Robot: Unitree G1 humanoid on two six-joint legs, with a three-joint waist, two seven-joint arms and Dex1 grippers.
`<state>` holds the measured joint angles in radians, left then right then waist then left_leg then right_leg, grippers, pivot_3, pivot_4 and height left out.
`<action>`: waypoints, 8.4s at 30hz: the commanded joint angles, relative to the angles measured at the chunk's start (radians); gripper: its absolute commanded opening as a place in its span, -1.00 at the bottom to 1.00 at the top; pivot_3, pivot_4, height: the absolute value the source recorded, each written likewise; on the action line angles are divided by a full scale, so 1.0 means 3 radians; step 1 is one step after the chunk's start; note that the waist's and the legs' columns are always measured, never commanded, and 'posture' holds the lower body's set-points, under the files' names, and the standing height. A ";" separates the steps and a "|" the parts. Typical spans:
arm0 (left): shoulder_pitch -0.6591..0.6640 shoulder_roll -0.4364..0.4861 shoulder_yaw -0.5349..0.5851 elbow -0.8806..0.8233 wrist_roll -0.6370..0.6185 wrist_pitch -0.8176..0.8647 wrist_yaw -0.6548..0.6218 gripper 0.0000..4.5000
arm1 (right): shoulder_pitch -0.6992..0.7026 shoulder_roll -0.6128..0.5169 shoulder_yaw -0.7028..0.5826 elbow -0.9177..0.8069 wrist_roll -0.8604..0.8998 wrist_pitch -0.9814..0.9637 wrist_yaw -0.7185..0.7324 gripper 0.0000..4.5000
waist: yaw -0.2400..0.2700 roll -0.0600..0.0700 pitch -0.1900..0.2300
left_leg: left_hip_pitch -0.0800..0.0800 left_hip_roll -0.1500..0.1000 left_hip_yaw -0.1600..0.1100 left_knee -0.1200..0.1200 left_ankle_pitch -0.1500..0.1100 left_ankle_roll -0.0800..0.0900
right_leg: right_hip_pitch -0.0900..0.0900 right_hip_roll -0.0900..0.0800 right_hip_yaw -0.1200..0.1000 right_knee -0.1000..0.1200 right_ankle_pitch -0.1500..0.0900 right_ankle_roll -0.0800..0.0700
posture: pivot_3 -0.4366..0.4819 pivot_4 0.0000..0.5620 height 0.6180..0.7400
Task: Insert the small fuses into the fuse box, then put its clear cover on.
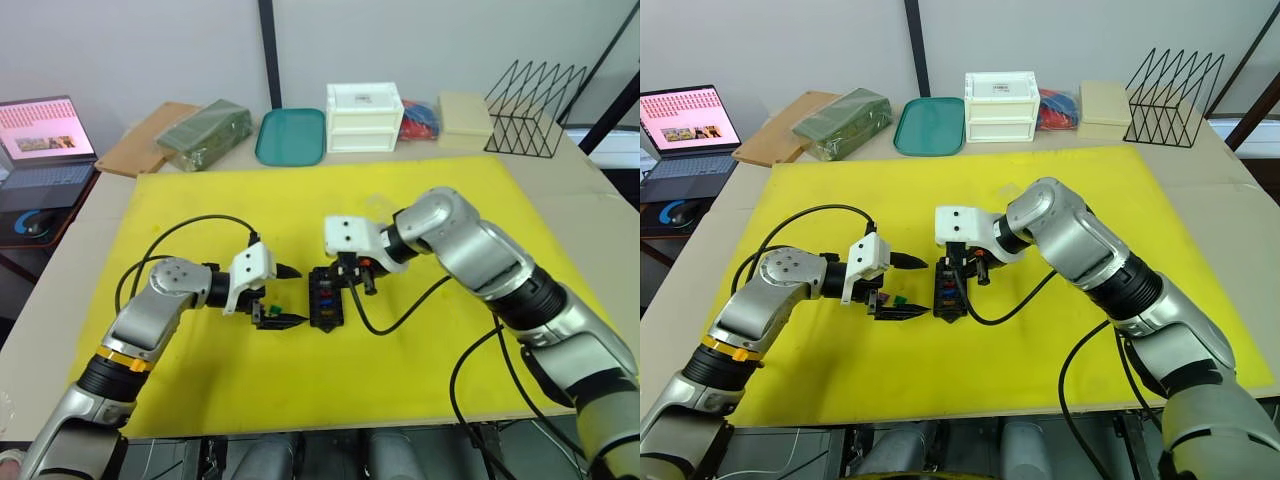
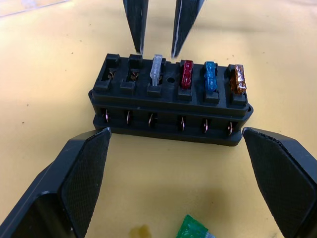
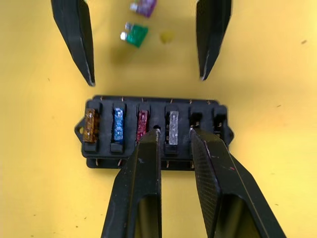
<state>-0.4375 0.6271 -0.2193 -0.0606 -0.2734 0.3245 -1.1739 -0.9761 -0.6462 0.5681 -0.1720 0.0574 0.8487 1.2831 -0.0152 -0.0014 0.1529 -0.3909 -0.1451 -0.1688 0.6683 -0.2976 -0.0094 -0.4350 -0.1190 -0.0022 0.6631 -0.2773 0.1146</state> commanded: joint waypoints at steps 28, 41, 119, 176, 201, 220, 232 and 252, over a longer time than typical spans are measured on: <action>0.0009 0.0091 0.0108 -0.0056 -0.0032 -0.0019 -0.0002 1.00 | 0.0703 0.0196 -0.0526 0.0134 0.0377 -0.0642 -0.0452 -0.99 | 0.0000 0.0000 0.0000 | 0.0000 0.0000 0.0000 0.0000 0.0000 0.0000 | 0.0000 0.0000 0.0000 0.0000 0.0000 0.0000 | -0.05 -0.47 1.00; 0.0026 0.0072 0.0095 -0.0061 -0.0018 -0.0059 0.0014 1.00 | 0.0913 0.0122 -0.0272 0.0368 0.0126 -0.0840 -0.0431 -0.99 | 0.0005 -0.0001 0.0000 | 0.0002 0.0000 0.0000 0.0000 0.0000 0.0000 | 0.0003 0.0000 0.0000 -0.0001 0.0000 0.0000 | -0.05 -0.47 1.00; -0.0377 0.0355 0.0440 0.1385 -0.1413 0.2956 -0.0446 0.67 | 0.0728 -0.0618 -0.1196 -0.1080 0.1490 0.0165 -0.0788 1.00 | 0.0031 0.0002 0.0003 | 0.0000 -0.0001 0.0000 0.0003 0.0000 0.0001 | 0.0003 -0.0001 0.0000 0.0002 0.0000 0.0000 | -0.05 -0.47 1.00; -0.0133 0.0271 0.0690 0.1027 -0.1159 0.2205 -0.0271 -1.00 | 0.0626 -0.0564 -0.1031 -0.1020 0.1366 0.0176 -0.0796 1.00 | 0.0081 0.0002 0.0002 | 0.0001 -0.0002 -0.0001 0.0016 -0.0001 0.0002 | 0.0008 -0.0001 0.0000 0.0005 0.0000 0.0000 | -0.05 -0.47 1.00; -0.0626 0.0069 0.0454 -0.0545 -0.1176 0.1384 -0.0126 -1.00 | -0.0042 0.0012 -0.1506 -0.0694 0.2503 0.1836 -0.1349 0.29 | 0.0043 -0.0001 0.0004 | -0.0001 0.0000 0.0000 0.0003 -0.0001 0.0002 | 0.0003 -0.0002 0.0000 -0.0002 0.0000 0.0000 | -0.05 -0.47 1.00; -0.0648 0.0074 0.0473 -0.0468 -0.1196 0.1380 -0.0144 -1.00 | 0.0022 -0.0086 -0.1310 -0.0653 0.2436 0.1738 -0.1448 -0.25 | 0.0007 -0.0001 0.0004 | -0.0001 0.0000 0.0000 0.0002 -0.0001 0.0002 | 0.0003 -0.0001 0.0000 -0.0002 0.0000 0.0000 | -0.05 -0.47 1.00; -0.0655 0.0067 0.0467 -0.0470 -0.1210 0.1399 -0.0135 -1.00 | 0.0025 -0.0118 -0.1237 -0.0663 0.2422 0.1671 -0.1428 -0.63 | 0.0008 -0.0001 0.0004 | -0.0001 0.0000 0.0000 0.0001 -0.0001 0.0002 | 0.0003 -0.0001 0.0000 -0.0002 0.0000 0.0000 | -0.05 -0.47 1.00; -0.0631 0.0055 0.0394 -0.0338 -0.1139 0.1238 -0.0174 -1.00 | -0.0006 -0.0100 -0.1209 -0.0651 0.2391 0.1604 -0.1415 -0.63 | 0.0008 -0.0001 0.0004 | -0.0001 0.0000 0.0000 0.0002 -0.0001 0.0002 | 0.0003 -0.0001 0.0000 -0.0002 0.0000 0.0000 | -0.05 -0.47 1.00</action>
<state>-0.6122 0.6405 -0.1041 -0.1496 -0.6184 0.7130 -1.2196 -0.9553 -0.6732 0.2169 -0.3497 0.7691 1.3453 0.8514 -0.0129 -0.0016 0.1540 -0.3911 -0.1451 -0.1690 0.6688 -0.2978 -0.0090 -0.4342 -0.1194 -0.0022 0.6625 -0.2773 0.1147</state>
